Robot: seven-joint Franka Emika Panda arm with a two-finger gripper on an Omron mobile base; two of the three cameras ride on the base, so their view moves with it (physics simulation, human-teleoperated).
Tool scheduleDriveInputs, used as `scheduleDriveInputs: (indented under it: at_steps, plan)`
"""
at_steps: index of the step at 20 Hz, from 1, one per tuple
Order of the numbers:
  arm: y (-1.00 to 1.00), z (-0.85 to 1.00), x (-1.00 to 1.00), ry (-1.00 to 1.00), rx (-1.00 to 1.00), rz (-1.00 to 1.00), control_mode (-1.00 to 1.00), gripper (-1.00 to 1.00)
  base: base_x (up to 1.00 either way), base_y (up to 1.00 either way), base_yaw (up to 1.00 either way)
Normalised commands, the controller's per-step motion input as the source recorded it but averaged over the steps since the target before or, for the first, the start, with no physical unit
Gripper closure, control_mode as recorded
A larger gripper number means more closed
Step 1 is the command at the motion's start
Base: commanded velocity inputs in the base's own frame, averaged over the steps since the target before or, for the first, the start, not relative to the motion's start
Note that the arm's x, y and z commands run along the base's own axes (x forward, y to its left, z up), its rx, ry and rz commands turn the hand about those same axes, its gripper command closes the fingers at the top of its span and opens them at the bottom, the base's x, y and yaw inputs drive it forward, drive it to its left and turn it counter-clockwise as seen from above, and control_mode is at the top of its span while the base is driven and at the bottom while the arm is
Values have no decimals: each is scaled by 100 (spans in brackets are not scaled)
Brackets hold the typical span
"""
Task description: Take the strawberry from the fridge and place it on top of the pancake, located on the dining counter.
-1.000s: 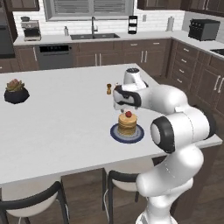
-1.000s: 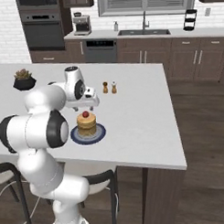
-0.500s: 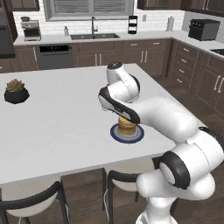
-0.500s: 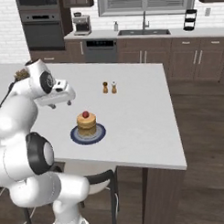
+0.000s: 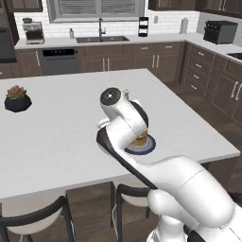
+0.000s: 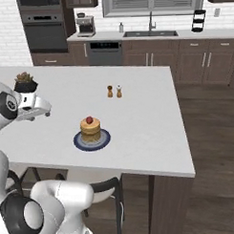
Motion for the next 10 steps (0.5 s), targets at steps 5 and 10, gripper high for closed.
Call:
scheduleDriveInputs:
  at_steps: [5, 10]
  plan:
    - [0, -1, -85, 2, 0, 0, -100, -100, 0, 0, 0]
    - [0, -7, -12, 17, -3, -1, -100, -100, 0, 0, 0]
